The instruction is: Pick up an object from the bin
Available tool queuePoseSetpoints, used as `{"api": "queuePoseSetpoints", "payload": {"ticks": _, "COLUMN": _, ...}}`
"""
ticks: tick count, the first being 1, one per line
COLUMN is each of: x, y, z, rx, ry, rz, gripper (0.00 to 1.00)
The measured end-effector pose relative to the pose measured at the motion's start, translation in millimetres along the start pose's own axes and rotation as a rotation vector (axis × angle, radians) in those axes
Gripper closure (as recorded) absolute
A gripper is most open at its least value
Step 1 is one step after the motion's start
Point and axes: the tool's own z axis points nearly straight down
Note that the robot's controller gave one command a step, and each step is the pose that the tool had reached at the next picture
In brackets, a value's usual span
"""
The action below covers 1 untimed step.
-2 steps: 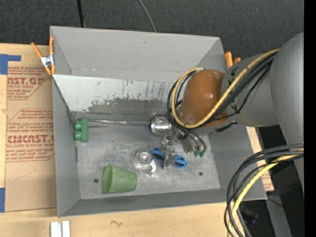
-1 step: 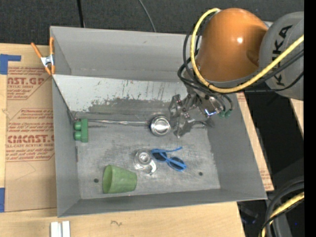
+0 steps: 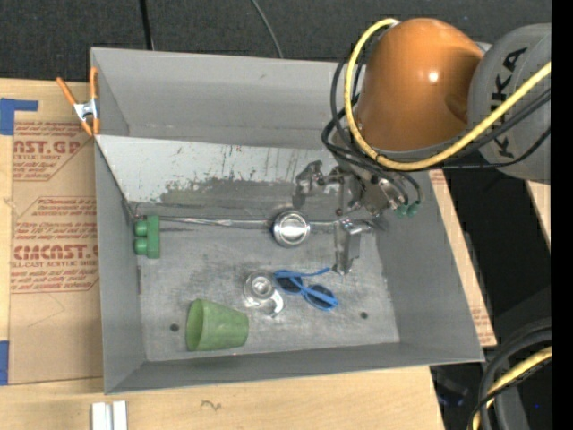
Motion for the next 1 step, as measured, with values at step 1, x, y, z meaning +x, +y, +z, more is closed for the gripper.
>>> {"api": "queuePoseSetpoints", "payload": {"ticks": 1, "x": 57.7, "y": 3.0, "z": 142.6, "rx": -0.004, "ry": 0.012, "rz": -0.027, "gripper": 0.0}}
